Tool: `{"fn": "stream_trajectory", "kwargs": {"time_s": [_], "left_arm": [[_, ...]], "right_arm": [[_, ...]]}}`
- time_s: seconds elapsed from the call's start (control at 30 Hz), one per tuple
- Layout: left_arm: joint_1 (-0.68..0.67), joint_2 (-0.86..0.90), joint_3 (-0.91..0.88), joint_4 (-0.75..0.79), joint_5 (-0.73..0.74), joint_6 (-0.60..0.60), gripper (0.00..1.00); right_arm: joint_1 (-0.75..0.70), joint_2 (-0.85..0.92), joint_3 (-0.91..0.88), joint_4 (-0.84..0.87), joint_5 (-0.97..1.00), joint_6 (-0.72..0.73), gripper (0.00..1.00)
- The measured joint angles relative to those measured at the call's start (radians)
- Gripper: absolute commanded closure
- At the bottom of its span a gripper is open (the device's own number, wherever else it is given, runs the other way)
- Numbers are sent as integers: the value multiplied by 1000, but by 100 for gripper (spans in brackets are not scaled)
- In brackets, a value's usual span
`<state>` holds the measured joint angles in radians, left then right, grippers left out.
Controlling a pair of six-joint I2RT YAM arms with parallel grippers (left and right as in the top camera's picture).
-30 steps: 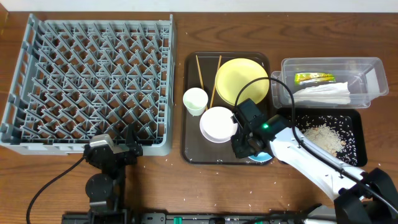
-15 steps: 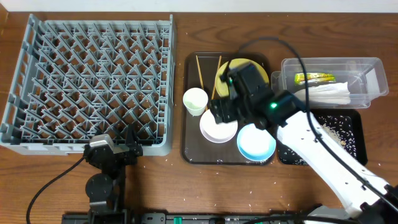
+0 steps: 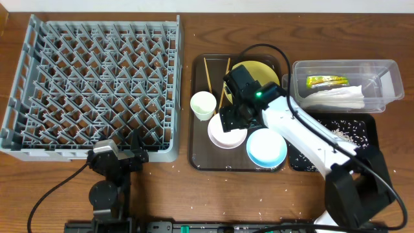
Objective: Sort waste into correct bins and load items into the dishwasher
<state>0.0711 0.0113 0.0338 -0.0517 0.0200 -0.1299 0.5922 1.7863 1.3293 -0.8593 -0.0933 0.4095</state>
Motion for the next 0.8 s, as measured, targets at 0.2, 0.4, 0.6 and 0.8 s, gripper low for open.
{"fn": "stream_trajectory", "kwargs": {"time_s": [0.2,0.4,0.6,0.8], "left_arm": [[0,0,0,0,0,0,9],[0,0,0,2,1,-32,10],[0,6,3,-9,2,-88,9],[0,112,107,-149,1,-106,10]], "right_arm": [[-39,11,18,22,3,8,34],[-57,11,178,55,2,9,34],[-48,55,262,59,-8,21,37],[-43,154,267,76,-27,29,43]]}}
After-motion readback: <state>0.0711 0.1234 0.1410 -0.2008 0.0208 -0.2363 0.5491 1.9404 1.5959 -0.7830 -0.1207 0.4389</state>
